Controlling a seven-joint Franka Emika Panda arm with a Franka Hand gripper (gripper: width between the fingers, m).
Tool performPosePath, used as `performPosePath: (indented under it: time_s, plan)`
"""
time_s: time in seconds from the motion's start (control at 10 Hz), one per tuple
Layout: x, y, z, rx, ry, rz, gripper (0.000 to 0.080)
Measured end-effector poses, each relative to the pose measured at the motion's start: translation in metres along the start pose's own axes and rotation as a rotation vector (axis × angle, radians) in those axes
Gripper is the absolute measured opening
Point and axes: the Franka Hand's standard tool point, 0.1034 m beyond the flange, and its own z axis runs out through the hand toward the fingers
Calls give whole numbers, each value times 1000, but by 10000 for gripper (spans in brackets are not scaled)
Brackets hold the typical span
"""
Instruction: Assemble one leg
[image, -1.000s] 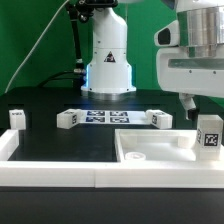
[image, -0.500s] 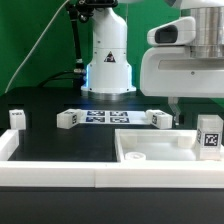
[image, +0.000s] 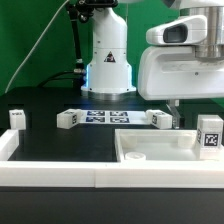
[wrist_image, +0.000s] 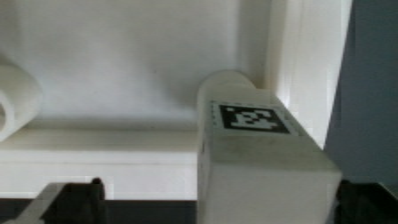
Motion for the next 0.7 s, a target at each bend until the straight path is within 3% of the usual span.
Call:
performPosePath:
  time_s: [0.1,0.3,0.5,0.7]
  plan:
    - [0,0,0,0,0,1,637]
    - [0,0,0,1,0,50,287]
    - [0,-1,0,2,0,81,291]
    - [-5,-4,1,22,5,441,291]
